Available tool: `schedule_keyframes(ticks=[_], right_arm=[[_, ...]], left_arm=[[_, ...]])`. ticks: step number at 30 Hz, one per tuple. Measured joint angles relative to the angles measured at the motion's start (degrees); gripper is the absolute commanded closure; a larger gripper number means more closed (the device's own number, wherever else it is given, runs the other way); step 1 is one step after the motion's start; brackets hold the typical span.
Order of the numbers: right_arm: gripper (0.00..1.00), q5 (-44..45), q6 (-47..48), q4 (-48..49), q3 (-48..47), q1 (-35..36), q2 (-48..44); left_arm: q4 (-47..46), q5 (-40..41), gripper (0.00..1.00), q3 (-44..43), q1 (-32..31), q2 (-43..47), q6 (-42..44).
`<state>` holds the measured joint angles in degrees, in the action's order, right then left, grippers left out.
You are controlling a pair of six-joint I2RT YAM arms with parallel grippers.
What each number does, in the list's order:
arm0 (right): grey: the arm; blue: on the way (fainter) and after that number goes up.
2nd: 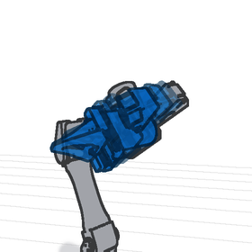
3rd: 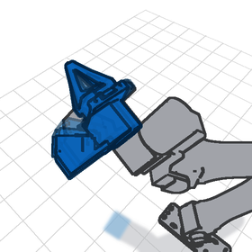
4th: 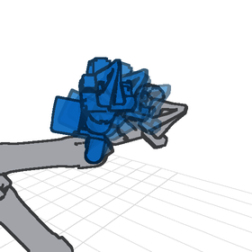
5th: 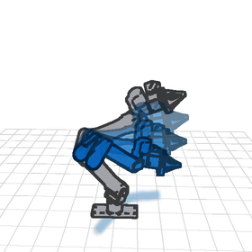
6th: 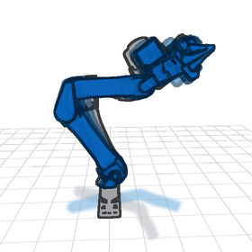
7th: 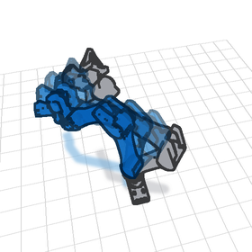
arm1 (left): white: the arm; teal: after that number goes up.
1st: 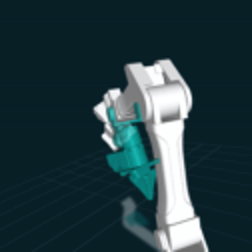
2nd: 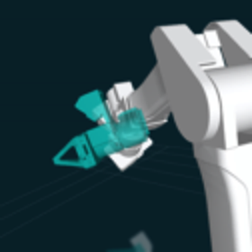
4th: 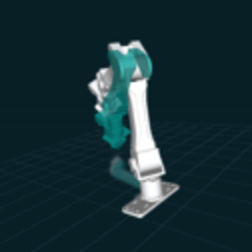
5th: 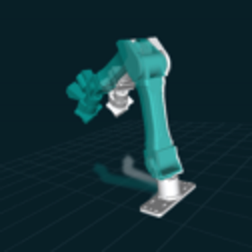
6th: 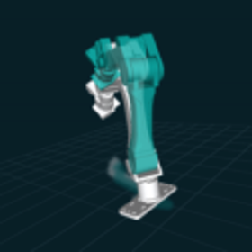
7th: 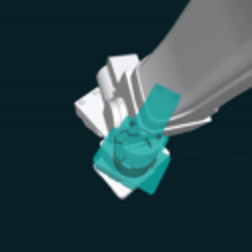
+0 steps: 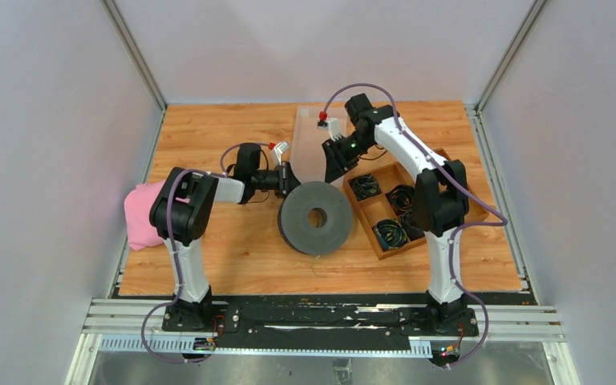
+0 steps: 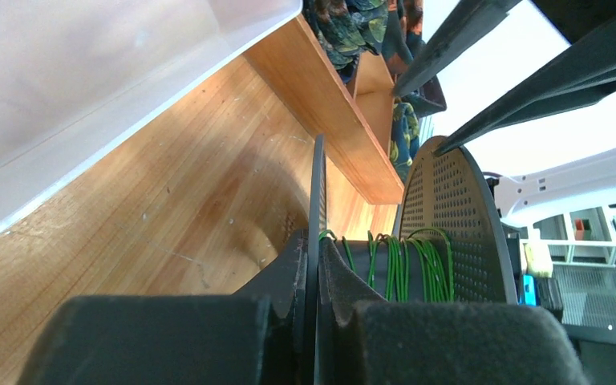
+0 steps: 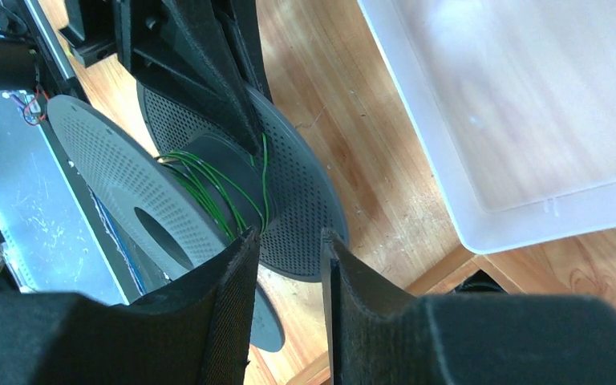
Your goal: Wrap the cables
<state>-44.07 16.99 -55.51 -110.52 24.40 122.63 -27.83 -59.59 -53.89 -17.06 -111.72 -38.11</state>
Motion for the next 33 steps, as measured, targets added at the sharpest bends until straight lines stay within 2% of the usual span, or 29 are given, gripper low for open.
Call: schedule_keyframes(ticks=[11,16,21,23,26,33], right_arm=[[0.67,-0.7,-2.97,-0.17,-2.16,-4.37,-0.94],[0.66,0.85,-3.87,2.25,3.13,-5.31,-7.45],[0.65,1.14,-4.42,6.45,12.35,-5.31,-17.22],[0.65,1.42,-4.44,8.09,16.39,-5.25,-20.24],[0.64,2.12,-4.66,10.38,21.38,-5.2,-22.82],[0.62,2.14,-6.05,18.8,36.35,-4.37,-28.85]], left_arm=[[4.46,3.15,0.91,-0.85,0.5,0.0,1.07],[5.77,4.04,0.85,-0.87,0.79,0.0,2.21],[7.48,5.64,0.79,-0.87,1.31,0.0,4.17],[7.72,6.16,0.83,-0.87,1.42,0.0,4.74],[7.82,6.1,0.99,-0.87,1.66,0.0,4.46],[7.93,4.5,1.0,-0.92,3.54,0.83,-0.15]])
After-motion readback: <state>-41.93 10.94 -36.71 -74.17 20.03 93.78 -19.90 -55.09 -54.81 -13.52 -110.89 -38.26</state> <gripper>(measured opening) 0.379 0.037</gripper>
